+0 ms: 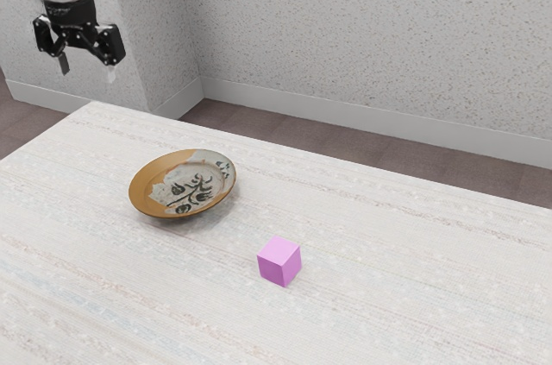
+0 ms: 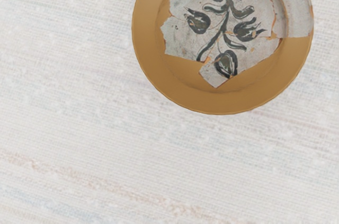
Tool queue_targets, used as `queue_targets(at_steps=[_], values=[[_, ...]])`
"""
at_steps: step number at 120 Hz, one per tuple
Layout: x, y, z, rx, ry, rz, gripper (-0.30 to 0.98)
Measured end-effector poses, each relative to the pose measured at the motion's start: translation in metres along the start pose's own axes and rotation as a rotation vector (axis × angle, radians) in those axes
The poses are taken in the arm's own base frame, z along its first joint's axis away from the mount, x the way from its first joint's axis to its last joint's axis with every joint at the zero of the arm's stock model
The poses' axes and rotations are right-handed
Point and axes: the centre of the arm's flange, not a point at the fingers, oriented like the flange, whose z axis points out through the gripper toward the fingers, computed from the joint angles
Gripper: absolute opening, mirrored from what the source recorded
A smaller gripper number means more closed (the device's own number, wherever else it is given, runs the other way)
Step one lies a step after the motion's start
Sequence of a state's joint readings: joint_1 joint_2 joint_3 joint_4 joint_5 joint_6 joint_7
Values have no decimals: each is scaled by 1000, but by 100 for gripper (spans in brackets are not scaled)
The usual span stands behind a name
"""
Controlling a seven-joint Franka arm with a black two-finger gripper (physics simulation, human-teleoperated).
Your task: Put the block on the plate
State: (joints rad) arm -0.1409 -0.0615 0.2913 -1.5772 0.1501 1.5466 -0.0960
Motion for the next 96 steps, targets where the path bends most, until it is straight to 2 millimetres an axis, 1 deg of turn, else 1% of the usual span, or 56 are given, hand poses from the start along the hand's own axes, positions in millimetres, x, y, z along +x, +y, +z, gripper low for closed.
queue_targets(at_steps=[9,20,24,28,36,40,44,49,55,60,73,81,90,96], values=[[0,13,0,1,1,14,69],[0,19,0,3,2,15,69],[3,23,4,7,-5,17,69],[9,31,15,16,-24,24,69],[26,50,49,39,-75,41,69],[32,63,66,46,-96,54,69],[37,82,79,35,-110,74,69],[39,110,92,19,-118,110,69],[36,144,110,-1,-125,156,69],[34,165,127,-31,-138,175,69],[37,190,173,-91,-161,170,69],[41,204,197,-114,-167,166,69],[40,220,224,-128,-179,171,69],[38,233,236,-137,-178,183,69]])
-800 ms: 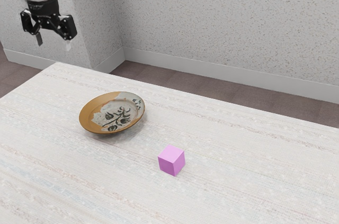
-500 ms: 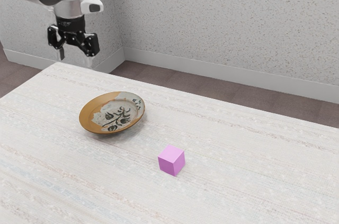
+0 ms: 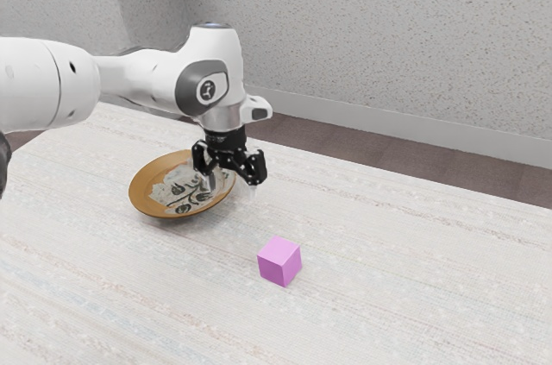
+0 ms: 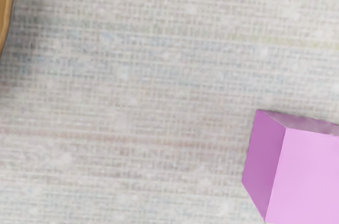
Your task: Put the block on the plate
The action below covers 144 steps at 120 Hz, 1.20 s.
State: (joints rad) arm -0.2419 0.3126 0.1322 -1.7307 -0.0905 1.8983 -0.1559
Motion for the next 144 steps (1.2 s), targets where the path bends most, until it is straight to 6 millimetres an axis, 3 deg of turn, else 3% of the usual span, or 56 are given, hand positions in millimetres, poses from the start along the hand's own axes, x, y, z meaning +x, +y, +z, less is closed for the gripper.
queue_targets(at_steps=[35,74,144], values=[[-20,59,52,-11,13,41,69],[-28,87,78,47,102,94,69],[-28,97,128,26,66,25,69]])
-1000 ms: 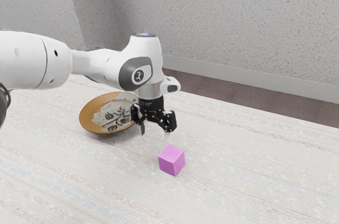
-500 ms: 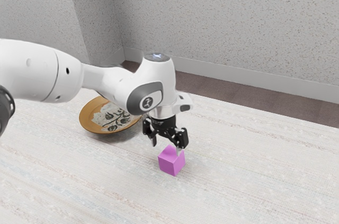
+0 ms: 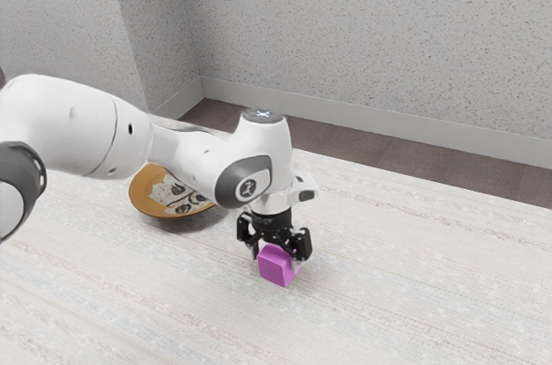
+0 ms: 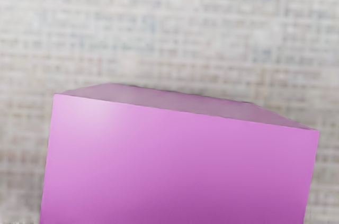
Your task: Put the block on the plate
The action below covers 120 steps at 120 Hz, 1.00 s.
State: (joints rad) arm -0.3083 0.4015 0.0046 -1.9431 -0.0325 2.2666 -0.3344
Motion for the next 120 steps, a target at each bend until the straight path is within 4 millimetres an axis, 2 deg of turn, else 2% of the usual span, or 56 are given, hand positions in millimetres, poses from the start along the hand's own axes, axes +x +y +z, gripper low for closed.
queue_targets(at_steps=[16,48,83,96,109,120], values=[[0,-1,9,-2,-12,-15,69],[6,0,11,-3,-1,-23,68],[8,1,7,-2,9,-22,47],[8,0,6,0,10,-24,44],[7,0,-1,-2,18,-26,43],[7,-2,-22,-5,47,-26,40]])
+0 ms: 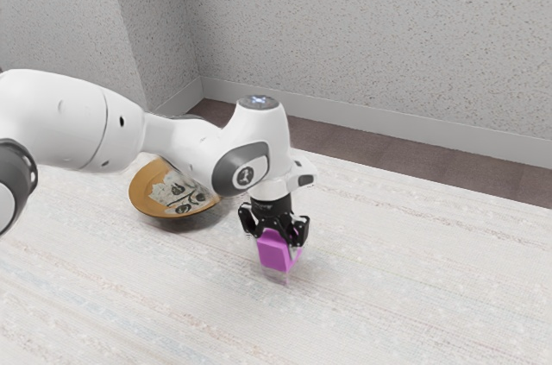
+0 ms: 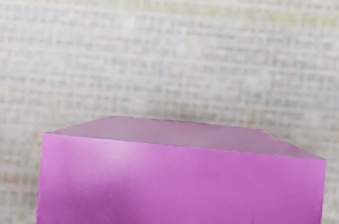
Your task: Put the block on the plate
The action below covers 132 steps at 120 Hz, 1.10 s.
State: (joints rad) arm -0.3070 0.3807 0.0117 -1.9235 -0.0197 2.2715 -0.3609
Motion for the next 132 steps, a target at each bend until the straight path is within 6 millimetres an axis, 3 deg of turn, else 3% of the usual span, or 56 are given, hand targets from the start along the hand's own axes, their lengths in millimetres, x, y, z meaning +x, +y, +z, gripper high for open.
queue_targets(at_steps=[12,34,44,58,73,89,102,120,132], values=[[7,-25,-39,17,54,-25,40],[30,-109,-94,74,128,-106,40],[35,-154,-105,97,137,-150,40],[32,-203,-111,113,134,-190,40],[39,-249,-103,127,120,-219,41],[62,-277,-83,136,106,-209,40],[72,-287,-74,137,107,-185,41],[72,-289,-80,129,120,-152,55],[67,-287,-94,120,138,-133,60]])
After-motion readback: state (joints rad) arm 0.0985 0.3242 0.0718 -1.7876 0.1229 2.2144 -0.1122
